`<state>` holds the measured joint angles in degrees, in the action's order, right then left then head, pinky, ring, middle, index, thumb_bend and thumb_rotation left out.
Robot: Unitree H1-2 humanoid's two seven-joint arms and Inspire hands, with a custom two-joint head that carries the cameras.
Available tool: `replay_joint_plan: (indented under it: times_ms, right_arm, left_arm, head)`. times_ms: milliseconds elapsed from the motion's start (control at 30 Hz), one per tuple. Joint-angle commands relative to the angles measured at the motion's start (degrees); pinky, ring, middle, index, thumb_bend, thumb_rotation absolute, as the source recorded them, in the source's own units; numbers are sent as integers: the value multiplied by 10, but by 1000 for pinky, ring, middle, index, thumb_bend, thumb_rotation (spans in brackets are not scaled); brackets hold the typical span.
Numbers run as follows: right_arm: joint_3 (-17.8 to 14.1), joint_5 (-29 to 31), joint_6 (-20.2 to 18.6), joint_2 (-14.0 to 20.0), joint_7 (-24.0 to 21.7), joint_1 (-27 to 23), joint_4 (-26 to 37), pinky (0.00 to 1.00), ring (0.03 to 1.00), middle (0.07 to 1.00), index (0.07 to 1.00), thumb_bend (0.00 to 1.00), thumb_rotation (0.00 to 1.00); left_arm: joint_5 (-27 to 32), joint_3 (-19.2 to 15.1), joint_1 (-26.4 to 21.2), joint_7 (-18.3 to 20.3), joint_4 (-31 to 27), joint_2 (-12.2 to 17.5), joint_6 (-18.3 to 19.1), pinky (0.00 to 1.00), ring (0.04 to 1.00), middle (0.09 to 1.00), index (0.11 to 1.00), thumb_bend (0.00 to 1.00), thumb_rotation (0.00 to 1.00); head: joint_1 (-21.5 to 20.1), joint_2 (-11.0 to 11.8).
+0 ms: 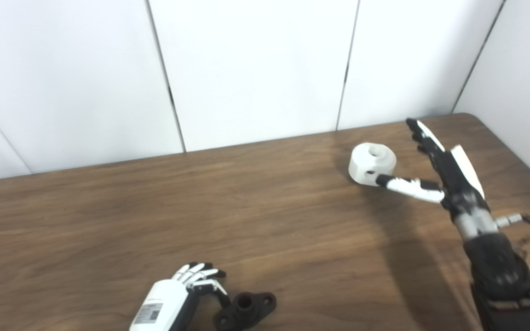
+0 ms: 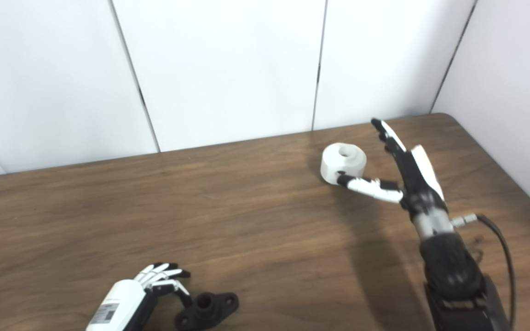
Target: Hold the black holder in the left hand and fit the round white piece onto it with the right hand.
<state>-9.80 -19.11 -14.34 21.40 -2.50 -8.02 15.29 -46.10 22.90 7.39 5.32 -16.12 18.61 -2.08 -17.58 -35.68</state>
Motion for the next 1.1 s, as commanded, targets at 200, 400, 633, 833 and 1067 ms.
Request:
replay_joint_plan:
  times_ms: [200,400,633,833,1067]
  right_arm:
    - [41,-73,-49,68,-20,-91,-52,947,985,972,922,811,451]
    - [70,-93,-65,90,-34,-131,-104,930,1000,982,883,825,425]
    - [123,-136,-87,133,-77,-172,-156,980,1000,1000,824,924,379]
    - [135,-143,-96,144,-88,-190,-177,991,1000,1000,803,975,331]
    - [153,-152,-99,151,-92,-205,-199,987,1000,991,800,984,326]
  left_arm:
    - [-7,-4,25,38,38,34,10,917,888,801,489,517,47]
    - [-5,-5,26,29,40,34,2,912,882,795,489,518,48]
    - [-1,-5,26,30,41,32,0,922,888,800,489,518,48]
    - [-2,-5,24,35,35,28,6,912,887,800,489,518,47]
    - [-6,-5,23,39,32,26,12,908,885,801,489,518,48]
  head:
    - [-9,2]
    - [-14,4]
    - [-15,4]
    - [-13,6]
    - [-15,10]
